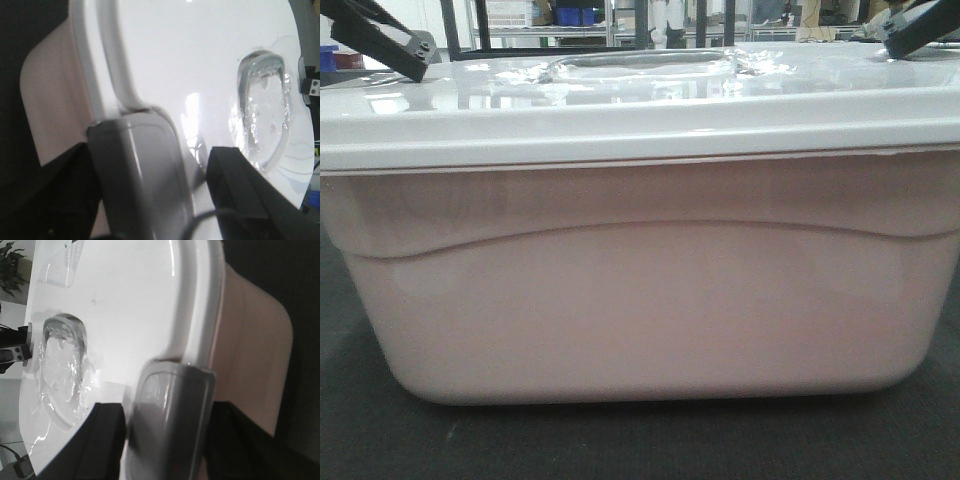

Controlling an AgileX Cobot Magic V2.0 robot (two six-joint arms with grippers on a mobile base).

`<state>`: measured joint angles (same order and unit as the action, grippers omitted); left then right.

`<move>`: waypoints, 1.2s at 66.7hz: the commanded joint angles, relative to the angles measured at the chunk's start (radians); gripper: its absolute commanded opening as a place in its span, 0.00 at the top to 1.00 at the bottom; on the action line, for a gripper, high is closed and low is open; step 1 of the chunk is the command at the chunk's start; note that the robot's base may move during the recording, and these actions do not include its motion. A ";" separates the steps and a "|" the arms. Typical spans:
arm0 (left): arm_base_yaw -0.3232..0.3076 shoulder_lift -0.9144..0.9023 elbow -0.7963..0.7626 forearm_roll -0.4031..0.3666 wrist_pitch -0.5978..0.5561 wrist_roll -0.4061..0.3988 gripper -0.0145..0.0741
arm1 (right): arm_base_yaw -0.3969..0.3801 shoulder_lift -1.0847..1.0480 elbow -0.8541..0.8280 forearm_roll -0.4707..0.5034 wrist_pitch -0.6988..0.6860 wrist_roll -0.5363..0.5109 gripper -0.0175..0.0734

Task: Grab white bin and place on right shelf
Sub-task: 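Close both grippers on the grey lid clips at the bin's ends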

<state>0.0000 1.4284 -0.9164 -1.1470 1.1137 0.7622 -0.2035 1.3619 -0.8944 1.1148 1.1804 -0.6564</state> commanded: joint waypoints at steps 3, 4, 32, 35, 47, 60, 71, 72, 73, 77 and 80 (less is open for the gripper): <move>-0.008 -0.026 -0.024 -0.088 0.034 0.005 0.49 | 0.000 -0.022 -0.025 0.095 0.121 -0.017 0.40; -0.008 -0.026 -0.024 -0.088 0.034 0.005 0.49 | 0.000 -0.022 -0.025 0.094 0.121 -0.017 0.40; -0.008 -0.026 -0.024 -0.084 0.034 0.005 0.57 | 0.000 -0.022 -0.025 0.091 0.120 -0.017 0.40; -0.008 -0.026 -0.024 -0.084 0.034 0.005 0.57 | 0.000 -0.022 -0.025 0.091 0.120 -0.017 0.40; -0.008 -0.026 -0.024 -0.084 0.034 0.005 0.57 | 0.000 -0.022 -0.025 0.090 0.120 -0.017 0.40; -0.008 -0.026 -0.024 -0.084 0.034 0.005 0.57 | 0.000 -0.022 -0.025 0.078 0.101 -0.017 0.40; -0.008 -0.026 -0.024 -0.084 0.034 0.005 0.57 | 0.000 -0.022 -0.025 0.072 0.091 -0.017 0.40; -0.008 -0.026 -0.024 -0.084 0.034 0.005 0.57 | 0.000 -0.022 -0.025 0.072 0.088 -0.017 0.40; -0.008 -0.026 -0.024 -0.084 0.034 0.005 0.57 | 0.000 -0.022 -0.025 0.072 0.086 -0.017 0.40; -0.008 -0.026 -0.024 -0.084 0.034 0.005 0.57 | 0.000 -0.020 -0.025 0.068 0.071 -0.017 0.40; -0.008 -0.026 -0.024 -0.084 0.034 0.005 0.57 | 0.000 -0.014 -0.025 0.068 0.070 -0.017 0.40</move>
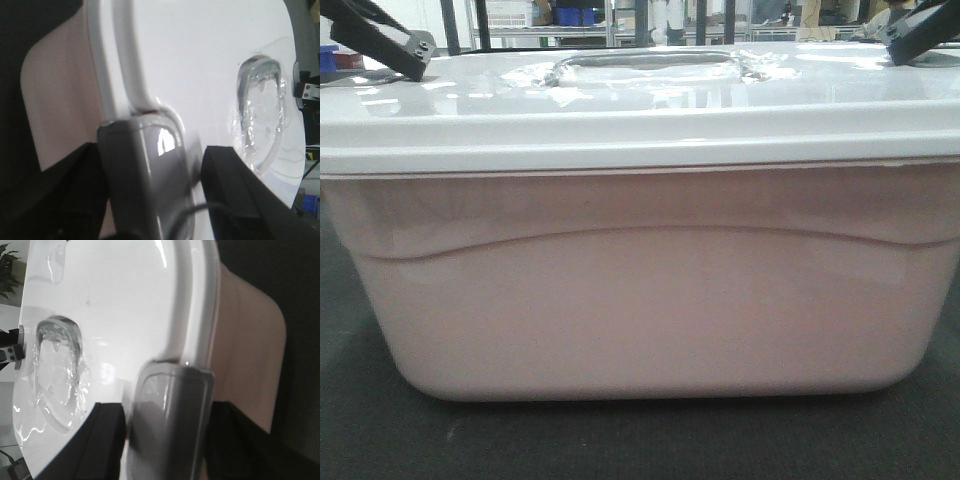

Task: Grab white bin and place on right shelf
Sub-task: 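Close both grippers on the grey lid clips at the bin's ends, then lift the bin off the floor with both grippers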

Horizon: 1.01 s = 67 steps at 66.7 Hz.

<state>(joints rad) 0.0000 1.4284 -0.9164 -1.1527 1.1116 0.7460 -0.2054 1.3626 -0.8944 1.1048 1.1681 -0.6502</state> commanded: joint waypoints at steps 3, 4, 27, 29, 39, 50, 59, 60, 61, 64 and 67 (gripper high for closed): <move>-0.008 -0.026 -0.024 -0.080 0.036 0.021 0.57 | 0.002 -0.007 -0.025 0.078 0.086 -0.023 0.40; -0.008 -0.026 -0.024 -0.080 0.036 0.021 0.57 | 0.002 -0.005 -0.025 0.078 0.088 -0.023 0.40; -0.008 -0.026 -0.024 -0.080 0.036 0.021 0.57 | 0.002 0.012 -0.025 0.079 0.103 -0.024 0.29; -0.008 -0.026 -0.024 -0.080 0.036 0.021 0.57 | 0.002 0.012 -0.025 0.079 0.103 -0.024 0.29; -0.008 -0.026 -0.024 -0.084 0.036 0.021 0.57 | 0.002 0.012 -0.025 0.079 0.102 -0.024 0.29; -0.008 -0.026 -0.024 -0.100 0.038 0.021 0.57 | 0.002 0.012 -0.025 0.087 0.106 -0.024 0.30; -0.008 -0.028 -0.024 -0.118 0.044 0.024 0.57 | 0.002 0.012 -0.025 0.116 0.130 -0.028 0.30; -0.008 -0.030 -0.024 -0.118 0.044 0.024 0.57 | 0.002 0.012 -0.025 0.119 0.132 -0.032 0.30; -0.008 -0.030 -0.024 -0.121 0.044 0.024 0.57 | 0.002 0.012 -0.025 0.120 0.134 -0.038 0.30; -0.008 -0.030 -0.024 -0.122 0.044 0.025 0.57 | 0.002 0.012 -0.025 0.121 0.139 -0.056 0.30; -0.008 -0.031 -0.024 -0.122 0.044 0.025 0.57 | 0.002 0.012 -0.025 0.121 0.147 -0.068 0.30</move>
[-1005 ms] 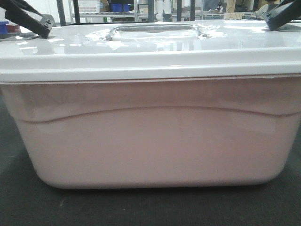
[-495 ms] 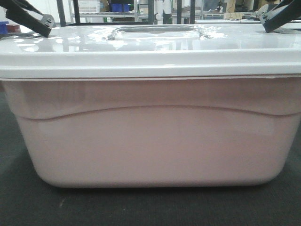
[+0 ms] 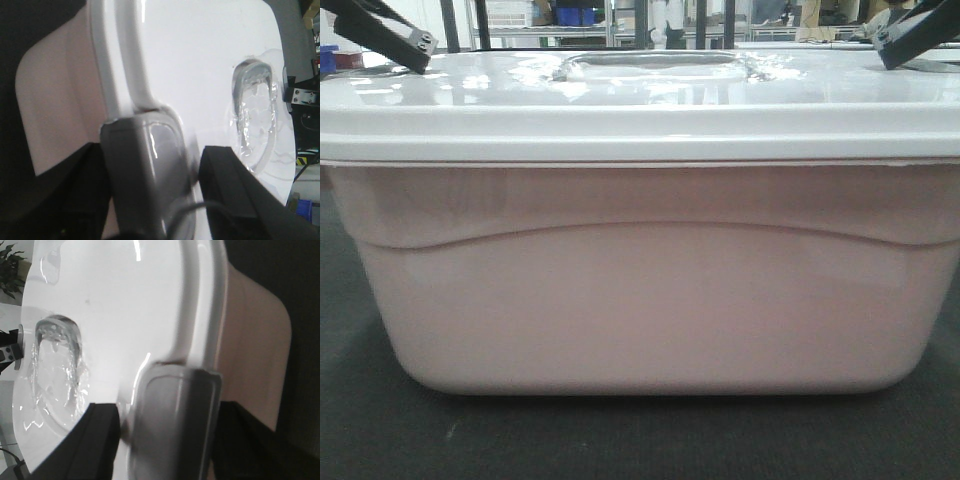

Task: Grab white bin and place on right shelf
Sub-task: 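Lift the bin off the floor with both grippers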

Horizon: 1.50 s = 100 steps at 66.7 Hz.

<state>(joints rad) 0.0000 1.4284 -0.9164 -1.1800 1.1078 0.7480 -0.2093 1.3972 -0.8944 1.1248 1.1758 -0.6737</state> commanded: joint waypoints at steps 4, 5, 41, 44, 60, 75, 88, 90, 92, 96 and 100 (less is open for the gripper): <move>-0.008 -0.031 -0.024 -0.095 0.056 0.023 0.57 | 0.006 -0.023 -0.025 0.103 0.151 -0.053 0.30; -0.008 -0.031 -0.024 -0.097 0.059 0.023 0.57 | 0.006 -0.023 -0.025 0.103 0.153 -0.055 0.30; -0.008 -0.170 -0.024 -0.122 0.079 0.046 0.57 | 0.006 -0.170 -0.025 0.110 0.158 -0.087 0.31; -0.008 -0.193 -0.024 -0.122 0.067 0.046 0.57 | 0.006 -0.186 -0.025 0.110 0.158 -0.087 0.34; -0.008 -0.281 -0.024 -0.139 0.066 0.046 0.57 | 0.006 -0.252 -0.025 0.110 0.158 -0.087 0.43; -0.008 -0.361 -0.024 -0.139 0.066 0.046 0.57 | 0.006 -0.318 -0.025 0.110 0.158 -0.087 0.43; -0.008 -0.401 -0.024 -0.119 0.042 0.046 0.57 | 0.006 -0.389 -0.025 0.110 0.158 -0.087 0.43; -0.008 -0.405 -0.024 -0.113 0.035 0.046 0.57 | 0.006 -0.403 -0.025 0.110 0.158 -0.087 0.43; -0.008 -0.405 -0.024 -0.108 0.032 0.046 0.57 | 0.006 -0.411 -0.025 0.110 0.158 -0.086 0.43; -0.008 -0.405 -0.024 -0.106 0.032 0.046 0.57 | 0.006 -0.435 -0.025 0.110 0.158 -0.086 0.43; -0.008 -0.405 -0.024 -0.106 0.032 0.046 0.57 | 0.006 -0.453 -0.025 0.111 0.158 -0.086 0.43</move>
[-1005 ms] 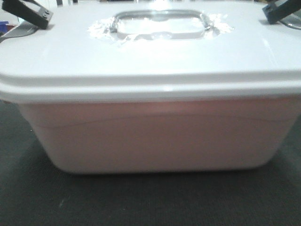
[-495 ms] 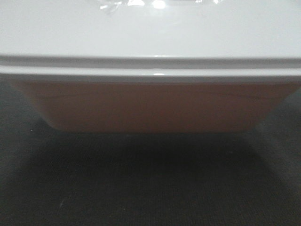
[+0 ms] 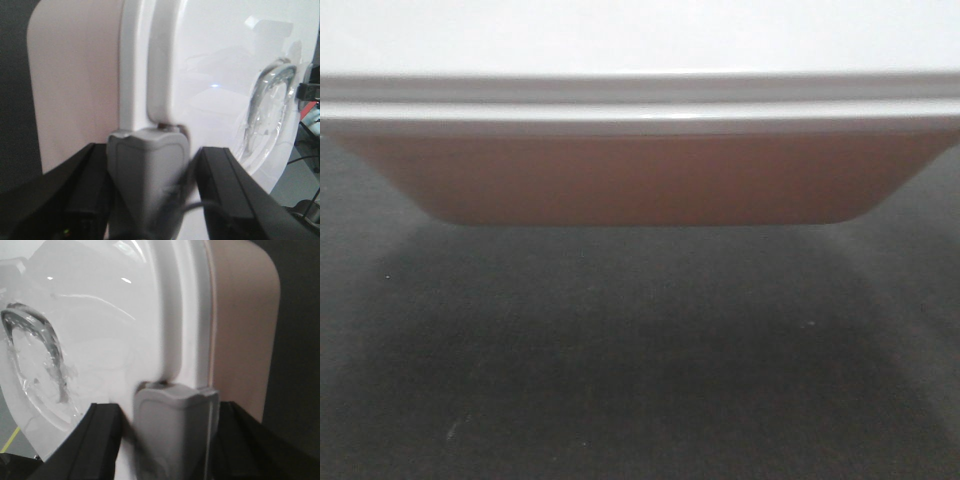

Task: Grab white bin and place on right shelf
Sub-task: 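Lift the bin off the floor with both grippers, then hold the bin raised with both grippers while the base turns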

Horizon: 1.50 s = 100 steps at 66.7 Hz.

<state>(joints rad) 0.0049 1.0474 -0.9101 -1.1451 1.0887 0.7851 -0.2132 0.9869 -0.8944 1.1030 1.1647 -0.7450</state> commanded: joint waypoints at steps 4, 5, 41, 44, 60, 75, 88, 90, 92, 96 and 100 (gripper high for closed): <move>-0.013 -0.024 -0.030 -0.141 0.056 0.009 0.57 | 0.010 -0.056 -0.025 0.133 0.169 -0.012 0.43; -0.013 -0.024 -0.030 -0.141 0.058 0.009 0.57 | 0.010 -0.058 -0.025 0.133 0.169 -0.010 0.43; -0.013 -0.102 -0.030 -0.132 0.078 0.009 0.57 | 0.010 -0.078 -0.025 0.133 0.169 0.000 0.43; -0.013 -0.102 -0.030 -0.132 0.078 0.009 0.57 | 0.010 -0.078 -0.025 0.133 0.169 0.000 0.43; -0.013 -0.102 -0.030 -0.130 0.078 0.009 0.57 | 0.010 -0.078 -0.025 0.133 0.169 0.000 0.43; -0.013 -0.102 -0.030 -0.130 0.078 0.009 0.63 | 0.010 -0.078 -0.025 0.133 0.169 0.000 0.43; -0.013 -0.102 -0.030 -0.130 0.078 0.009 0.63 | 0.010 -0.078 -0.025 0.133 0.169 0.000 0.43; -0.013 -0.102 -0.030 -0.130 0.078 0.009 0.63 | 0.010 -0.078 -0.025 0.133 0.169 0.000 0.43; -0.013 -0.102 -0.030 -0.130 0.078 0.009 0.63 | 0.010 -0.078 -0.025 0.133 0.169 0.000 0.43; -0.013 -0.102 -0.030 -0.130 0.078 0.009 0.63 | 0.010 -0.077 -0.025 0.133 0.167 0.000 0.43; -0.013 -0.102 -0.030 -0.130 0.078 0.009 0.63 | 0.010 -0.077 -0.025 0.133 0.161 0.000 0.43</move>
<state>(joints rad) 0.0074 0.9659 -0.9101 -1.1151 1.1015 0.7814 -0.2132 0.9260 -0.8927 1.0801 1.1776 -0.7396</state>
